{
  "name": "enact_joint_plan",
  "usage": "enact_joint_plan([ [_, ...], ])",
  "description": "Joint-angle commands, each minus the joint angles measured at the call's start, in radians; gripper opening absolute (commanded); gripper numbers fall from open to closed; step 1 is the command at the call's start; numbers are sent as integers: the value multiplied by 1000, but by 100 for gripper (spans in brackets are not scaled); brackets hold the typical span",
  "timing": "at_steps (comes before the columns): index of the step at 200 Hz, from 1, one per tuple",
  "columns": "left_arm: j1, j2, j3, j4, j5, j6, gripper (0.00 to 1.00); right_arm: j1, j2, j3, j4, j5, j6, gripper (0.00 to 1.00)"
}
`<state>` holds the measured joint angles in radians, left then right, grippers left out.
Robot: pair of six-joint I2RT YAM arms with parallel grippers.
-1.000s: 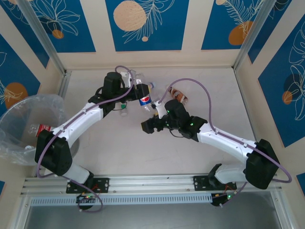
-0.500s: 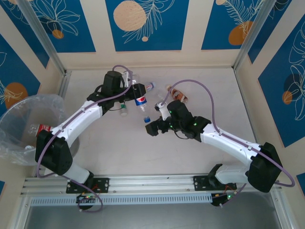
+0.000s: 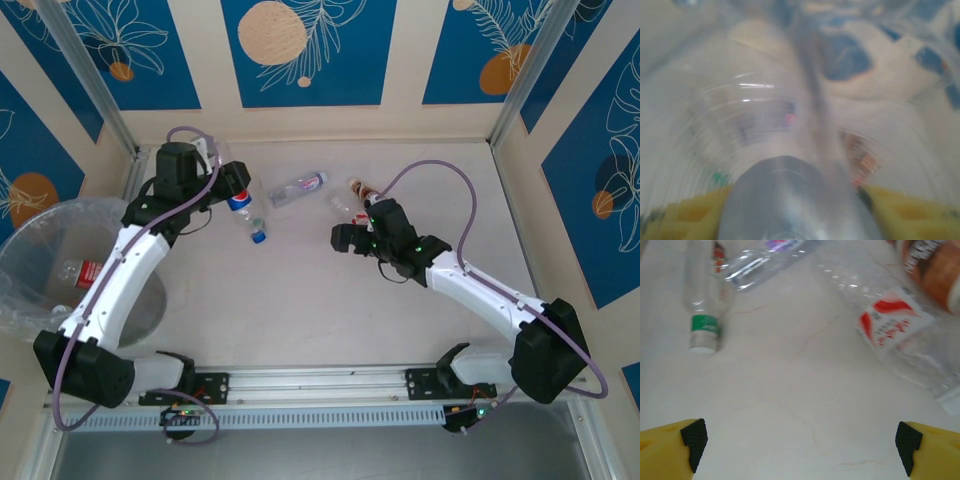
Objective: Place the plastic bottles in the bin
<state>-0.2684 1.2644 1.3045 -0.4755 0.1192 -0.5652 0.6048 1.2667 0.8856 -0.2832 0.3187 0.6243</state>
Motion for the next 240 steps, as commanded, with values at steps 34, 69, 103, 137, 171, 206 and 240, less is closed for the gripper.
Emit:
enact_joint_plan([
  [34,84,-86,71,-143,-15,74,60,-74,53,14,-40,-3,143,100],
  [69,129,-91,157,-244,-88,102,60,-81,101,45,-26,-23,151,100],
  [103,173,-92,230,-306,-106,140,60,-84,132,60,-7,-36,143,100],
  [137,202,-85,343,-358,-194,220,60,-91,159,77,-5,-59,125,100],
  [171,215,-93,445,-406,-418,321,60,-91,161,84,-8,-73,111,100],
  [206,232,-123,495,-428,-507,380,60,-94,160,84,-18,-66,100,99],
  [240,243,-143,514,-465,-634,419,60,-94,157,80,-19,-70,101,100],
])
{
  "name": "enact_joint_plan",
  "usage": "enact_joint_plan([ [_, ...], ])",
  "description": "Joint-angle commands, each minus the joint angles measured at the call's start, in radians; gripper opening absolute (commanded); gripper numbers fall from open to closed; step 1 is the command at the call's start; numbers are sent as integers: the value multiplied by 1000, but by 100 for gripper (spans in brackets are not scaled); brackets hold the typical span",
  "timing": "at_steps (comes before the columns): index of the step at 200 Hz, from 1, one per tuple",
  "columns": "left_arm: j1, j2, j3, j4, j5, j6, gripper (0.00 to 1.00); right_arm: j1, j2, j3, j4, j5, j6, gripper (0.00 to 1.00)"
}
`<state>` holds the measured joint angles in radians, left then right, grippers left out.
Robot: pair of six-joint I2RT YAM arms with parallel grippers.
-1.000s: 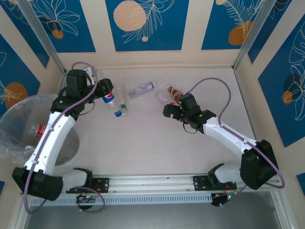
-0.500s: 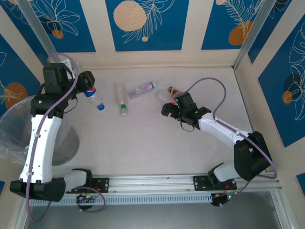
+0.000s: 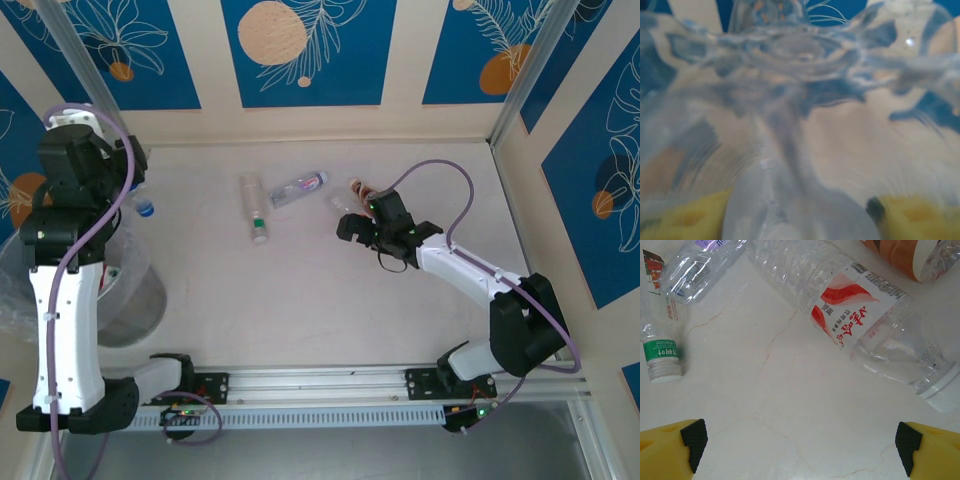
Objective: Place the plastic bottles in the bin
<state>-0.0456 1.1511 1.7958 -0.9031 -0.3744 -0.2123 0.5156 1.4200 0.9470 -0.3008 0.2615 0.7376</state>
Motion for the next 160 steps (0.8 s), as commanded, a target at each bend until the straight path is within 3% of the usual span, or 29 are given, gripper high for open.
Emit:
enact_joint_plan([
  [1,20,-31,21,-36,-145,69,60,-5,4,18,-1,-13,-12,100],
  [48,45,-113,-84,45,-301,106,60,-7,-29,0,40,-30,-42,100],
  [84,79,-130,-115,20,-340,68,60,-9,-42,-6,42,-16,-49,100],
  [133,225,-137,-188,-28,-140,-12,61,-10,-54,-17,23,-15,-39,100],
  [160,355,-114,-205,-63,4,-50,60,-12,-70,-32,22,0,-40,100],
])
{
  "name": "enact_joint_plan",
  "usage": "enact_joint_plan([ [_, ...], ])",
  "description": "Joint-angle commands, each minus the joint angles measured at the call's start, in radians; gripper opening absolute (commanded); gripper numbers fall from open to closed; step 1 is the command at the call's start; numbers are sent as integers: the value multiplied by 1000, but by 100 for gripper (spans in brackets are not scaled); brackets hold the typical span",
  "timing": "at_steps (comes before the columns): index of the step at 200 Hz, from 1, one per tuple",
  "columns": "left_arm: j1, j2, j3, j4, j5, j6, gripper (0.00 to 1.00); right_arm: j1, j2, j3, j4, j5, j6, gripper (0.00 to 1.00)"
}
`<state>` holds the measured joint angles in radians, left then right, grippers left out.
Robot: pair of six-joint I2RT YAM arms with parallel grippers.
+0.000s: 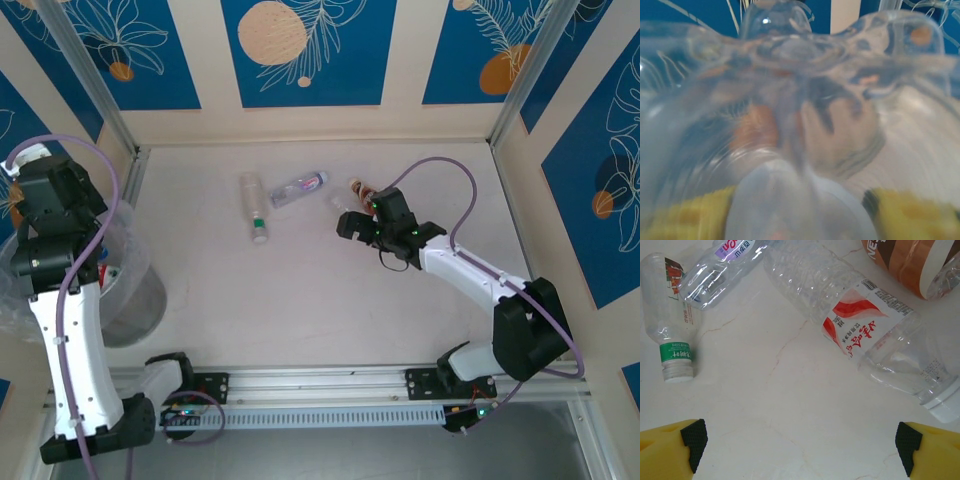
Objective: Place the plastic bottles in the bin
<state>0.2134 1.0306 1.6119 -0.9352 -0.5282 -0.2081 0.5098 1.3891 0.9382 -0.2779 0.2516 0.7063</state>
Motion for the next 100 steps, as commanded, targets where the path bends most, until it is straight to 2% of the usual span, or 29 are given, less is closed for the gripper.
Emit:
enact_joint_plan([
  [1,100,6,-24,-29,165,-57,60,-7,-40,-24,-1,10,-8,99],
  [65,385,-7,-177,36,583,-210,59,-11,-47,-30,-4,2,-2,99],
  [82,416,-16,-221,49,634,-239,60,-13,-45,-29,-6,3,-2,100],
  [100,419,-32,-260,55,637,-251,62,-13,-41,-26,-4,0,-1,100],
])
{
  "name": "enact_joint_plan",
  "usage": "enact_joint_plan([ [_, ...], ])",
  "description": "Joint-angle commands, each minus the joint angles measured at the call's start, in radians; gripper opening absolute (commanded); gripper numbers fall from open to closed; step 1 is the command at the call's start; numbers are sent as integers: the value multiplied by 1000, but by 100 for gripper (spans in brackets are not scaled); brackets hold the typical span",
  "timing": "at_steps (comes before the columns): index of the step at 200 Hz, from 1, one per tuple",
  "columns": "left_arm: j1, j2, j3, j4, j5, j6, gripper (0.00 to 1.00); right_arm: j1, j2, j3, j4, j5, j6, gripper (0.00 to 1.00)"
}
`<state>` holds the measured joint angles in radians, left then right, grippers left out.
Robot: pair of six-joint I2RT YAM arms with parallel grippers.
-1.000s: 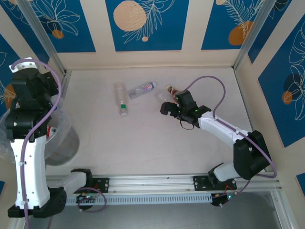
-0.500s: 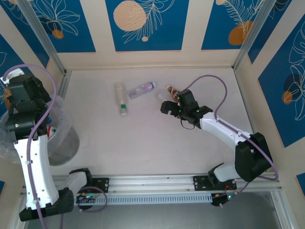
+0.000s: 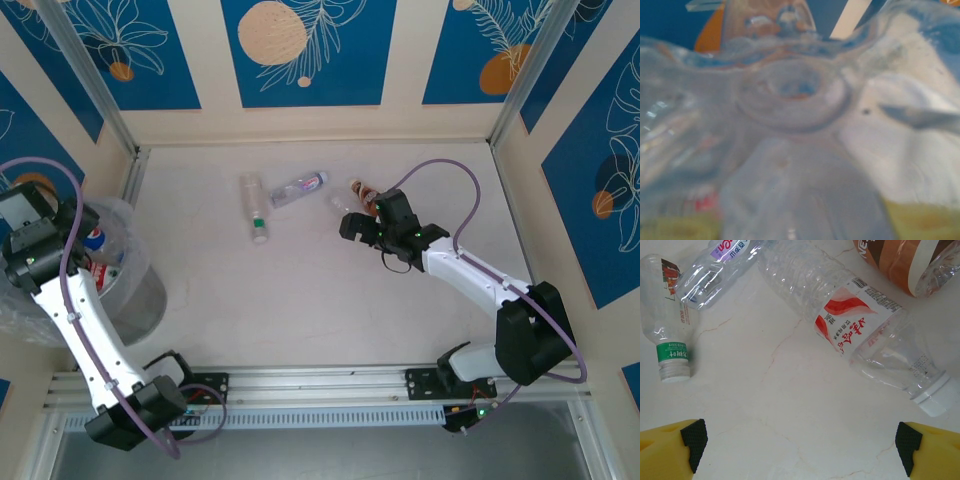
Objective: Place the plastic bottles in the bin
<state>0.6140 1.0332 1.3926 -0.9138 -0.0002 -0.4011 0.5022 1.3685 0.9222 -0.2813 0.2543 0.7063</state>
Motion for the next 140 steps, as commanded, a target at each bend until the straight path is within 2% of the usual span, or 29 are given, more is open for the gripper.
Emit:
enact_joint_plan([
  [1,18,-36,-43,33,108,-58,62,-5,-20,-9,-1,-3,-1,100],
  [20,18,-50,-71,28,81,-51,66,-6,-13,-1,2,-11,-1,99],
  [41,18,-53,-87,-3,42,-37,79,-6,1,12,-1,-18,-7,99],
  [76,18,-49,-99,-12,80,-33,97,-6,10,22,2,-27,-7,100],
  [140,16,-67,-92,0,154,-46,99,-5,13,21,4,-28,-8,99],
])
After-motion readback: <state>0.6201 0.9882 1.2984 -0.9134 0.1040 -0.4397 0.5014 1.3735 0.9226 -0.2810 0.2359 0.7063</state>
